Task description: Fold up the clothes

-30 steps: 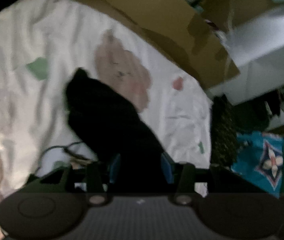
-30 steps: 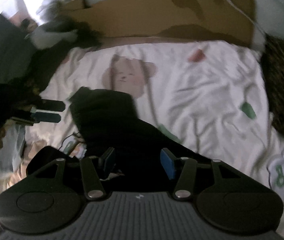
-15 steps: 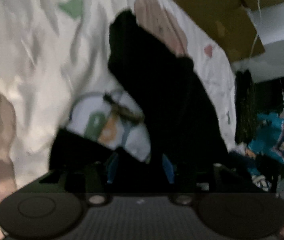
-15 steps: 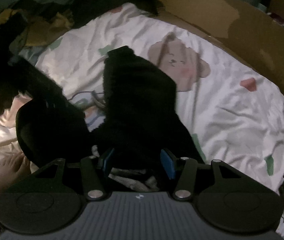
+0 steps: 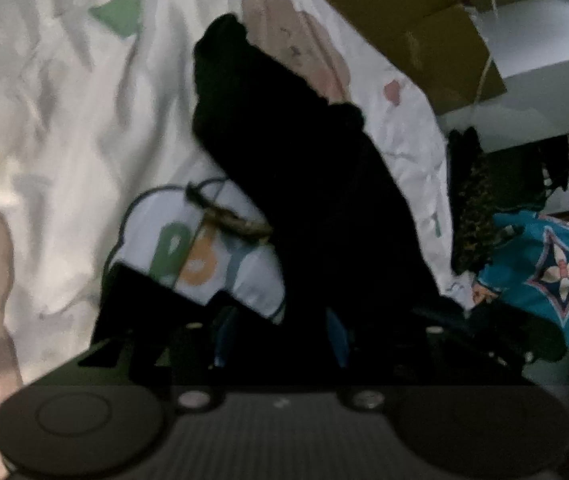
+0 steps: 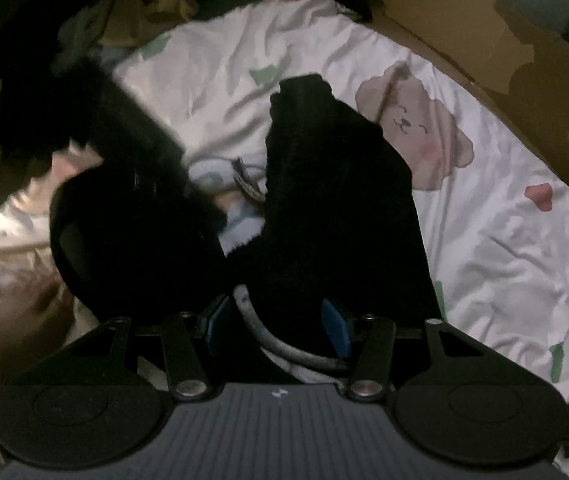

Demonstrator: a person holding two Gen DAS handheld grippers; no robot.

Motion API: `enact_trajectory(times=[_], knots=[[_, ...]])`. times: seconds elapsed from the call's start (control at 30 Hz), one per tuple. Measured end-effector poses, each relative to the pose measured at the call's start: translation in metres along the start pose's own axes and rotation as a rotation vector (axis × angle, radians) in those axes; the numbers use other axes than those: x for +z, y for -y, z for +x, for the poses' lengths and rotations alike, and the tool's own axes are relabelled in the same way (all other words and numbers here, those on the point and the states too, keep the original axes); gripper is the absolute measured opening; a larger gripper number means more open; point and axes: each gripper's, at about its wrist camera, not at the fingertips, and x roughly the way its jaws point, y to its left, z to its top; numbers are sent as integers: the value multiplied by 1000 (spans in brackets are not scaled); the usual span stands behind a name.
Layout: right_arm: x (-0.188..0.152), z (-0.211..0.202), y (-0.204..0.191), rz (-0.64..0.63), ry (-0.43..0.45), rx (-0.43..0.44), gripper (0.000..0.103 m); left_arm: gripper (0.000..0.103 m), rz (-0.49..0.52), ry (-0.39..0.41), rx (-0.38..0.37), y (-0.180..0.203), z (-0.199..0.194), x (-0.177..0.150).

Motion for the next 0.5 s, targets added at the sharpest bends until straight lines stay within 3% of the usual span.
enact_trajectory(times=[0.17,0.27,0.5], knots=[[-6,0,3,6,-23,-15,57,51,81,-42,6,13,22,15],[-9,-1,5,25,-29,-16,57,51,71,-71,-30,15,38,21],[-13,-4,11,71,-20,-2,57,56,45,-50,-55,13,48,20]])
